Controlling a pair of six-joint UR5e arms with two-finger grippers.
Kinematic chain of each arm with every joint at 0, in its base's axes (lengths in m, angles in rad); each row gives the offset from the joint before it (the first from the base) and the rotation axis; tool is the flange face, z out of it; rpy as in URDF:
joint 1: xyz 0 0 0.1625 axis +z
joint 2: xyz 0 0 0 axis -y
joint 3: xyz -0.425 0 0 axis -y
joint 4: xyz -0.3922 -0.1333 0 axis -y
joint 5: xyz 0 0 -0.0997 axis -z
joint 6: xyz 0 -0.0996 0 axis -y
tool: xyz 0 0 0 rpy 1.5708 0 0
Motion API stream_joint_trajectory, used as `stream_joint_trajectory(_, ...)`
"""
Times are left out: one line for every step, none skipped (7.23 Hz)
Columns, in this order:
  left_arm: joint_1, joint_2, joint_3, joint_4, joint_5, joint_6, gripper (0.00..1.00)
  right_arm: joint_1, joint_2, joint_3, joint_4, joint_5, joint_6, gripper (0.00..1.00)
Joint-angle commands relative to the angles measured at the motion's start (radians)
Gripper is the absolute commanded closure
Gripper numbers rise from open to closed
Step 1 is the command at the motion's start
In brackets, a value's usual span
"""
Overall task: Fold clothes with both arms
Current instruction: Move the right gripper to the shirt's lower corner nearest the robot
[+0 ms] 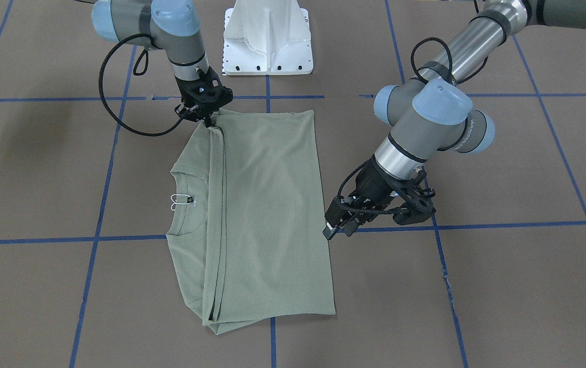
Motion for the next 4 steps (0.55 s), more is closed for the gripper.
stream_joint_trajectory(0.000, -0.002, -0.001, 0.000, 0.002, 0.000, 0.37, -0.043, -0.139, 0.087, 0.008, -0.010, 0.190, 1.00)
stream_joint_trajectory(0.000, -0.003, -0.001, 0.000, 0.004, 0.000, 0.37, -0.095, -0.131, 0.081, 0.008, -0.028, 0.295, 0.89)
stream_joint_trajectory(0.000, -0.002, -0.001, 0.000, 0.004, -0.005, 0.37, -0.094, -0.099, 0.073, -0.001, -0.028, 0.302, 0.69)
stream_joint_trajectory(0.000, -0.002, -0.001, 0.000, 0.004, -0.005, 0.37, -0.091, -0.092, 0.073, -0.003, -0.027, 0.302, 0.63)
